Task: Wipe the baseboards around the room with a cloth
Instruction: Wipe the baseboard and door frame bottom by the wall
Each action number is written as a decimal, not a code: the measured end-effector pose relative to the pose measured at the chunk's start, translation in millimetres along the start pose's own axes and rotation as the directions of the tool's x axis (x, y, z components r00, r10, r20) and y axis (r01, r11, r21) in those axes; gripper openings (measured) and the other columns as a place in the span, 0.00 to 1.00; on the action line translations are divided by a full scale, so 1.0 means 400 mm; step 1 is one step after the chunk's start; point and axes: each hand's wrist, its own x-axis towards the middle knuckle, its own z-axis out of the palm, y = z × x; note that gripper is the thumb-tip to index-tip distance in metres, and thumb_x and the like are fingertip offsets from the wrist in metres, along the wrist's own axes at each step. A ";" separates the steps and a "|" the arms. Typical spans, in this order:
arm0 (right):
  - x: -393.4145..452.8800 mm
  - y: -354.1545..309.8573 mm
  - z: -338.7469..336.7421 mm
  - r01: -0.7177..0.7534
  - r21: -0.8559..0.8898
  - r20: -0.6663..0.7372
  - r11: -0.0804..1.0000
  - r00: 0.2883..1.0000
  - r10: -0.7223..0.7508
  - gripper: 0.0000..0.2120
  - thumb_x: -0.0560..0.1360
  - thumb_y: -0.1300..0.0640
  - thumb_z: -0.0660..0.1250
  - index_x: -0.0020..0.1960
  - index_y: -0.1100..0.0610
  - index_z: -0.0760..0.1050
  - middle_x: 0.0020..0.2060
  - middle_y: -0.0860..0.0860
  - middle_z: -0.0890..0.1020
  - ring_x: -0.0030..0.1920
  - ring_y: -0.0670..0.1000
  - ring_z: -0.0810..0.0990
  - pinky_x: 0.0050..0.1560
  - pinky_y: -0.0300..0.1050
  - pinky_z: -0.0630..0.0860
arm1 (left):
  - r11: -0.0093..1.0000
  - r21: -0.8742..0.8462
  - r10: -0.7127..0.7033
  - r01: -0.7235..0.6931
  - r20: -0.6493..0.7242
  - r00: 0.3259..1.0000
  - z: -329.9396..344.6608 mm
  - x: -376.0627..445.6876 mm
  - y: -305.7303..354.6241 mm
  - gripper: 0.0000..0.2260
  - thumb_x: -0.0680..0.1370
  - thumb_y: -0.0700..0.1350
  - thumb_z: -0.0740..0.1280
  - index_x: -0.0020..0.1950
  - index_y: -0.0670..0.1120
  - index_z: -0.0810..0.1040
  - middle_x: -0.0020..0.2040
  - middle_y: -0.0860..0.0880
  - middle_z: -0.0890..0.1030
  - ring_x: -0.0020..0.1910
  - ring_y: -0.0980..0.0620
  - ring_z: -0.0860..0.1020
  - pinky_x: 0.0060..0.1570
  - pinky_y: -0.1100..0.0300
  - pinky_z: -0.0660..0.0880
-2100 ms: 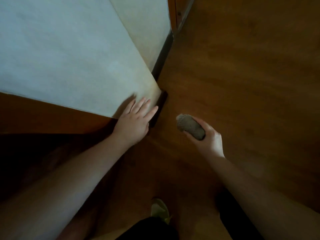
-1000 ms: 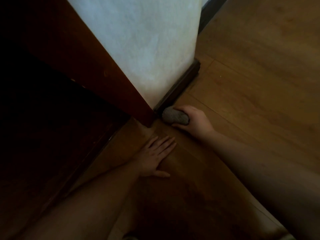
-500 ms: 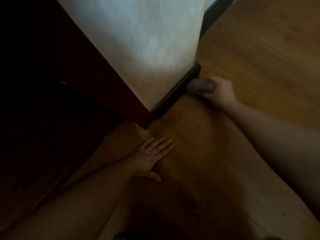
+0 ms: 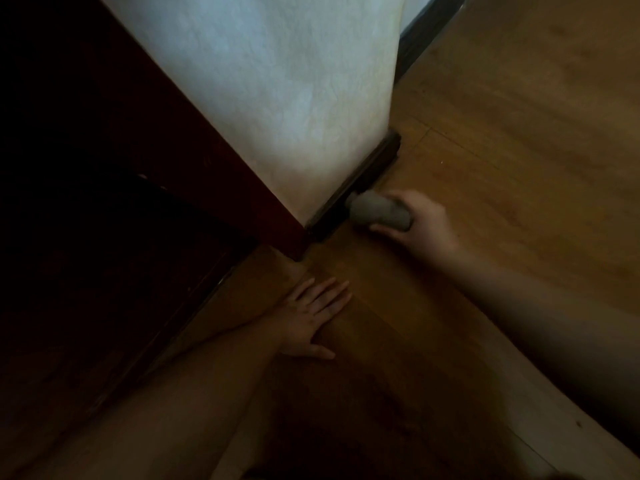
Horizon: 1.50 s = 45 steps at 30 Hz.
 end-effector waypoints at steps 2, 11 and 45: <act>-0.027 -0.030 0.060 0.148 -0.015 0.078 0.989 0.986 -0.146 0.26 0.70 0.48 0.77 0.63 0.58 0.77 0.56 0.55 0.81 0.57 0.54 0.80 0.56 0.42 0.74 | 1.000 0.008 -0.007 0.007 -0.013 1.000 0.001 0.004 0.001 0.47 0.75 0.74 0.55 0.73 0.57 0.22 0.71 0.58 0.18 0.72 0.57 0.22 0.67 0.55 0.20; 0.049 -0.031 0.030 0.019 0.000 0.051 1.000 0.999 -0.019 0.22 0.71 0.53 0.77 0.62 0.58 0.76 0.57 0.55 0.80 0.58 0.53 0.78 0.57 0.39 0.69 | 1.000 0.015 -0.005 0.005 -0.048 0.999 0.008 0.003 0.002 0.48 0.75 0.74 0.56 0.74 0.57 0.22 0.72 0.58 0.19 0.72 0.57 0.22 0.68 0.55 0.21; 0.140 -0.065 -0.097 -0.001 -0.064 -0.019 0.998 1.000 0.000 0.21 0.72 0.52 0.76 0.62 0.53 0.73 0.58 0.52 0.79 0.58 0.49 0.76 0.57 0.45 0.75 | 1.000 0.000 0.000 0.000 -0.049 0.999 0.016 0.011 0.002 0.45 0.77 0.73 0.53 0.76 0.55 0.25 0.72 0.58 0.20 0.74 0.56 0.24 0.70 0.53 0.24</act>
